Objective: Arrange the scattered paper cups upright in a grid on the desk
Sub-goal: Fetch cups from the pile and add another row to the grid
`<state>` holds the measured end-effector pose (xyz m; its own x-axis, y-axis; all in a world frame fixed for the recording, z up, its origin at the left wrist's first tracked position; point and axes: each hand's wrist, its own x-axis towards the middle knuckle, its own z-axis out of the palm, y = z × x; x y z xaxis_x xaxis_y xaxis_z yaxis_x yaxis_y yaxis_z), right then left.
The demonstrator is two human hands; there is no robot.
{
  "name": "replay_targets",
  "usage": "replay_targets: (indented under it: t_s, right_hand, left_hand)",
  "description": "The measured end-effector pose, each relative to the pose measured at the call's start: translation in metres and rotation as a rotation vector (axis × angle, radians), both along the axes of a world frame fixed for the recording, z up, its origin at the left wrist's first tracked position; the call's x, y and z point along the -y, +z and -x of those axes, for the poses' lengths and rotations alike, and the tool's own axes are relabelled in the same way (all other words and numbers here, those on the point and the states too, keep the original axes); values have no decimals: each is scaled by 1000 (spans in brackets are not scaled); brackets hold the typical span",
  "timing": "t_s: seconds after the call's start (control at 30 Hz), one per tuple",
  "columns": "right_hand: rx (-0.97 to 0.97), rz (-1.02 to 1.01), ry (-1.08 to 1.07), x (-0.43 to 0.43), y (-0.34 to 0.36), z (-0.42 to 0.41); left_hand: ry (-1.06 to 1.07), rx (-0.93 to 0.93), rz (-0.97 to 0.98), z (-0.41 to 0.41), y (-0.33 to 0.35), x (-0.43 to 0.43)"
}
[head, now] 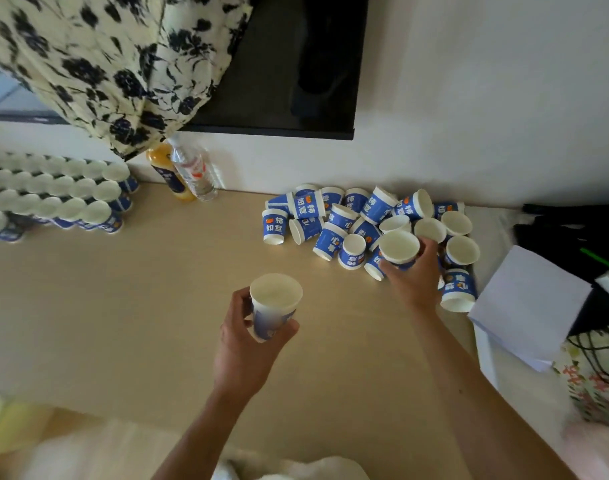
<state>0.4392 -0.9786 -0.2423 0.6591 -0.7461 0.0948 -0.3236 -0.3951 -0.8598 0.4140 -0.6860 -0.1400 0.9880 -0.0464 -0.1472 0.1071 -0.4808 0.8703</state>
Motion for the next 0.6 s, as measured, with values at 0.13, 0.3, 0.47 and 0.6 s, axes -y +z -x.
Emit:
replay_targets:
  t_s: [0.13,0.3,0.47,0.6]
  right_hand:
    - [107,-191,90,-78,30,14]
    - [188,-328,248,-196,57,21]
    - [233,-372,375,-315,88,24]
    - [231,-390,458,-403,101,22]
  left_hand:
    - [54,22,49,2,7,-45]
    - [167,75,117,8,14,-126]
    - [253,127,156,15,24,-214]
    - [327,162,179,21,32,-289]
